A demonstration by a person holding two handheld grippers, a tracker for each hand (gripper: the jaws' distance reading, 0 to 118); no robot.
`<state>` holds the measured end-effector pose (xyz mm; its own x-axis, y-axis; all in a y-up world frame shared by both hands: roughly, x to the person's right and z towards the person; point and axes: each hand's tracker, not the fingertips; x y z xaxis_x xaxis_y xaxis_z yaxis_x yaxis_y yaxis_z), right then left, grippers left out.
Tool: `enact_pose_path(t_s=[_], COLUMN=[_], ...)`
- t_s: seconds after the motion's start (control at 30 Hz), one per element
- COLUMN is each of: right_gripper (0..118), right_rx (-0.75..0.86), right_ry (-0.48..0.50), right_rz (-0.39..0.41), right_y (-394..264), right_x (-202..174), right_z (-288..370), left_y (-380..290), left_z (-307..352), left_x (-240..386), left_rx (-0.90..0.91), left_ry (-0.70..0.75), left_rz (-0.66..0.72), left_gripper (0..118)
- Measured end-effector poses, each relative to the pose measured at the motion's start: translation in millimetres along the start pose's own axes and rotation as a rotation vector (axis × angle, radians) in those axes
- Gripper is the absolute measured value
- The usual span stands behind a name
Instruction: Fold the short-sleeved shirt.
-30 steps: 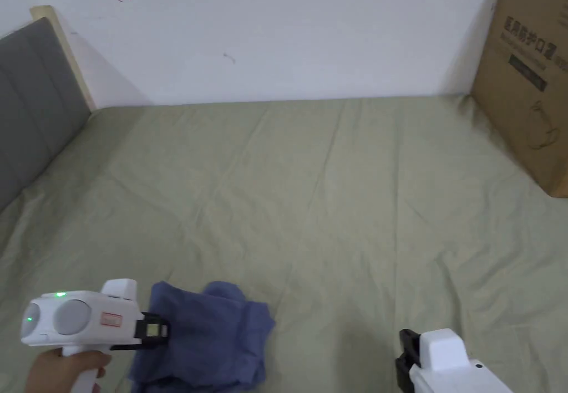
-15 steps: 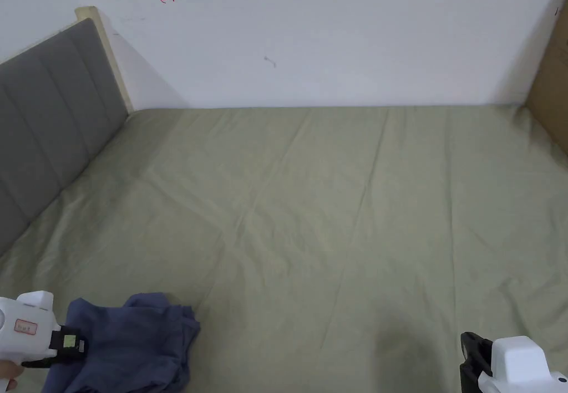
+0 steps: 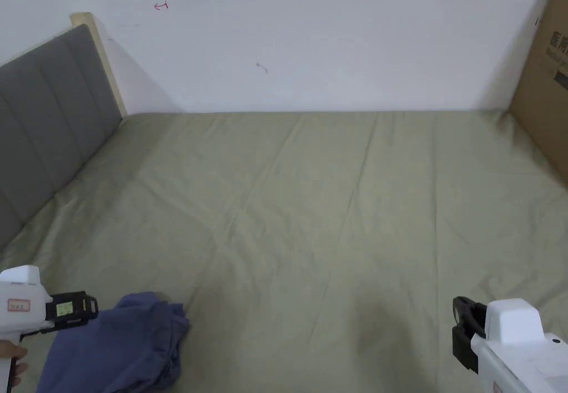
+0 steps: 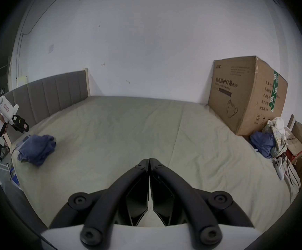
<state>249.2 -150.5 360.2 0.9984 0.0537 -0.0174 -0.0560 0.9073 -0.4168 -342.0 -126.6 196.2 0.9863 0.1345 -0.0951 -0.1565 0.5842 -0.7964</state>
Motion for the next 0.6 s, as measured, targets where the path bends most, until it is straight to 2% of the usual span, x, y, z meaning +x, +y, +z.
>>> enact_pose_path(t_s=[0.23,0.4,0.6], right_gripper=[0,0,0], right_rx=[0.173,0.25,0.329], right_ry=[-0.014,-0.07,-0.121], right_rz=[-0.011,-0.013,-0.024], right_y=[63,102,128], right_x=[9,17,30], right_z=[48,79,110], left_y=[13,6,-15], left_z=[91,154,197], left_x=[63,120,181], left_rx=[0.336,0.576,0.823], left_ry=[-0.014,-0.028,-0.079], left_rz=[-0.042,-0.081,-0.127], left_gripper=[94,94,93])
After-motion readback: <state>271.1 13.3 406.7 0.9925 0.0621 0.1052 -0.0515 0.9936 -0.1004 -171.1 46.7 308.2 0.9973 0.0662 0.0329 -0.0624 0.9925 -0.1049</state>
